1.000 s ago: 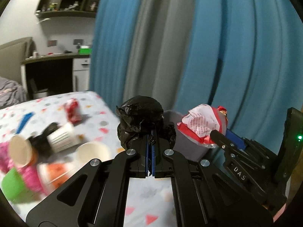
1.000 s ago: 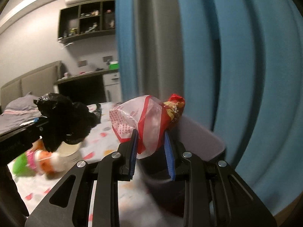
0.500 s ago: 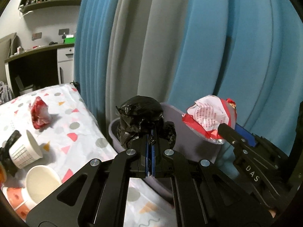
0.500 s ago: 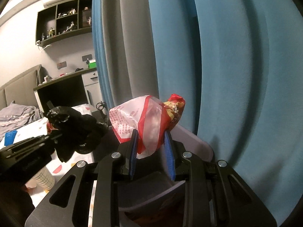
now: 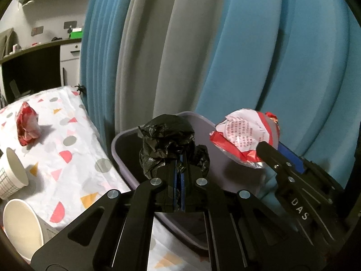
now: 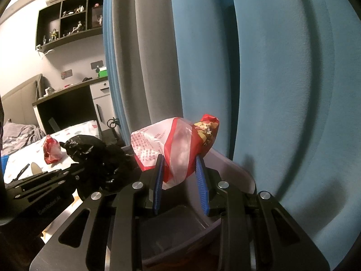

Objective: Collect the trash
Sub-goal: 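Carry both items to the grey bin and open both tools to drop them, then move both tools back over the remaining trash pile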

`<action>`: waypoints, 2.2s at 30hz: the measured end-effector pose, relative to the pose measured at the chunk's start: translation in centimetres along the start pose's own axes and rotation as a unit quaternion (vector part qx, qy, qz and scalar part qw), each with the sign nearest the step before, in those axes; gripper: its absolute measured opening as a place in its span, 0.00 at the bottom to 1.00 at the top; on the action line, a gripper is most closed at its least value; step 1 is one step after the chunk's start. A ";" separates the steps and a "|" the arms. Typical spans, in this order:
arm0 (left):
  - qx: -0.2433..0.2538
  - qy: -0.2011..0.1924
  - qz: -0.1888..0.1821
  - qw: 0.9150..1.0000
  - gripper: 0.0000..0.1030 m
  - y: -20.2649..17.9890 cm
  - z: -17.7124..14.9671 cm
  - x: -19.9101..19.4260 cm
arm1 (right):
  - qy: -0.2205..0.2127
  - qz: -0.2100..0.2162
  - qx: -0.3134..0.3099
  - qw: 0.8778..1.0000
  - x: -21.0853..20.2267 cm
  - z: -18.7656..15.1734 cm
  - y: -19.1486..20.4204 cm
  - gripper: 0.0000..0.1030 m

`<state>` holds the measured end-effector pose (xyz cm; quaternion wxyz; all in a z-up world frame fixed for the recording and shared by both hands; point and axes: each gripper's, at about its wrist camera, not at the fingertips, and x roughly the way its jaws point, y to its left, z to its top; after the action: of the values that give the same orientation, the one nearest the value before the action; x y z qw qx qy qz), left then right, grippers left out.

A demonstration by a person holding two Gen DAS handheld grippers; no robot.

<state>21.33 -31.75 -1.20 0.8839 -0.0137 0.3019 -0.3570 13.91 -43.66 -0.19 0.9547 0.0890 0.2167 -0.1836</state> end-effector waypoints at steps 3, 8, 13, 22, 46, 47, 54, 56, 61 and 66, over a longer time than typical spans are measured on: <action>-0.004 0.009 -0.008 1.000 0.02 0.6 0.1 0.7 | 0.003 -0.002 0.002 1.000 0.1 -0.1 0.0 0.28; -0.011 0.013 0.004 1.000 0.45 1.6 0.1 1.2 | 0.003 -0.008 0.001 1.000 -0.1 0.0 0.1 0.43; -0.026 -0.011 0.017 0.999 0.78 2.6 0.1 -0.2 | 0.002 -0.016 0.009 1.000 -0.5 0.1 -0.4 0.48; -0.018 -0.038 0.043 0.998 0.94 2.6 -1.0 -4.1 | -0.027 -0.032 0.012 0.999 -3.9 -0.3 -0.4 0.73; -0.065 -0.082 0.228 0.968 0.94 11.3 -9.0 -20.5 | -0.021 0.086 -0.022 0.996 -11.6 -3.0 8.5 0.84; -0.076 -0.084 0.236 0.965 0.94 12.2 -9.5 -21.4 | -0.021 0.094 -0.026 0.995 -11.9 -3.2 9.2 0.84; -0.097 -0.087 0.319 0.939 0.94 16.9 -13.4 -27.5 | -0.002 0.172 -0.061 0.983 -14.1 -5.5 15.8 0.84; -0.103 -0.091 0.339 0.931 0.94 18.0 -14.3 -29.1 | 0.008 0.195 -0.077 0.978 -14.4 -6.3 18.1 0.84; -0.133 -0.103 0.384 0.908 0.94 21.0 -16.5 -33.4 | 0.028 0.253 -0.124 0.959 -15.0 -8.5 23.9 0.84; -0.168 -0.114 0.409 0.890 0.94 23.2 -17.9 -36.7 | 0.052 0.294 -0.161 0.941 -14.4 -10.5 28.9 0.83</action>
<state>5.38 12.41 -2.21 0.9644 -0.0780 0.2338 0.0962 9.10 -10.03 -0.47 0.9552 0.0036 0.2565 0.1479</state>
